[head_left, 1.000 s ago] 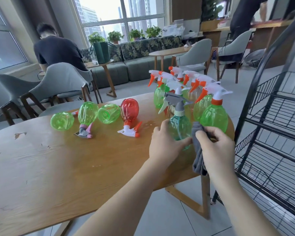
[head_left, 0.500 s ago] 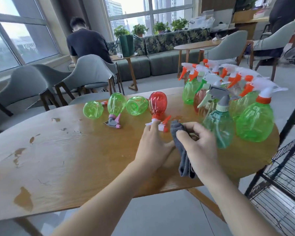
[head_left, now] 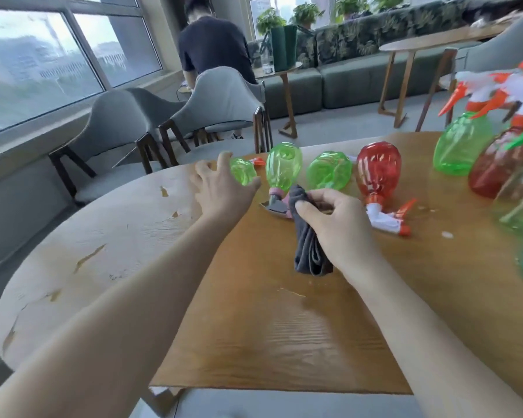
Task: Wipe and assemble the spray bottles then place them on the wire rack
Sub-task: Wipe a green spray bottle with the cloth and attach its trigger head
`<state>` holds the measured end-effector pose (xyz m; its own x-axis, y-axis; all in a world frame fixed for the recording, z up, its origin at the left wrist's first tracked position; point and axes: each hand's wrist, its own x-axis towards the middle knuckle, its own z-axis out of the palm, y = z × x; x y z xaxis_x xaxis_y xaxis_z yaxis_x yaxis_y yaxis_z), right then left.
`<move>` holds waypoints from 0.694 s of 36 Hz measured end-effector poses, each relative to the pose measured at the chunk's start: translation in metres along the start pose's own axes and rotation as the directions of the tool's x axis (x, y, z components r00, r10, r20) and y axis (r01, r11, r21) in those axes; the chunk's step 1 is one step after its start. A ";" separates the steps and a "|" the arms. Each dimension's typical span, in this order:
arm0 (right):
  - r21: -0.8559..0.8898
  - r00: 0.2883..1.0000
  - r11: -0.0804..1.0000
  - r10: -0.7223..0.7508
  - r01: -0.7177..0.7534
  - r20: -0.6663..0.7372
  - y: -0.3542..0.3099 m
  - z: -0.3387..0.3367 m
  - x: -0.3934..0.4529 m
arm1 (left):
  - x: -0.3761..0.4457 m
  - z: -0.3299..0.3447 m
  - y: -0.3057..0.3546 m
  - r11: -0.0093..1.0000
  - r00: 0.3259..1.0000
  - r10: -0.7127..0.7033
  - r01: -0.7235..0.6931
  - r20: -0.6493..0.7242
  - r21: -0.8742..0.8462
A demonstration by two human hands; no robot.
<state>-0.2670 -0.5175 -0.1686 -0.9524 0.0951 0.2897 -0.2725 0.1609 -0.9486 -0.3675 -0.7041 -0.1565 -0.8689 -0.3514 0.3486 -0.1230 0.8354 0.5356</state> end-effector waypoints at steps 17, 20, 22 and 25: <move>-0.033 0.996 0.998 0.058 -0.056 0.064 0.010 -0.004 -0.004 | 0.086 0.037 -0.037 0.648 0.821 -0.386 0.566 0.421 -0.510; 0.002 0.995 0.999 0.051 -0.051 0.083 0.006 -0.010 -0.010 | 0.060 0.027 -0.039 0.507 0.838 -0.362 0.545 0.409 -0.668; 0.040 0.993 0.998 0.045 -0.050 0.105 0.003 -0.017 -0.014 | 0.026 0.008 -0.030 0.399 0.863 -0.301 0.500 0.405 -0.769; 0.084 0.996 0.996 0.028 -0.034 0.082 -0.002 -0.029 -0.019 | -0.025 -0.018 -0.020 0.198 0.906 -0.135 0.422 0.401 -0.885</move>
<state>-0.2448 -0.4912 -0.1689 -0.9675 0.0189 0.2521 -0.2500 0.0746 -0.9654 -0.3348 -0.7194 -0.1616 -0.9629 -0.2620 -0.0653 0.0337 -0.3566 0.9337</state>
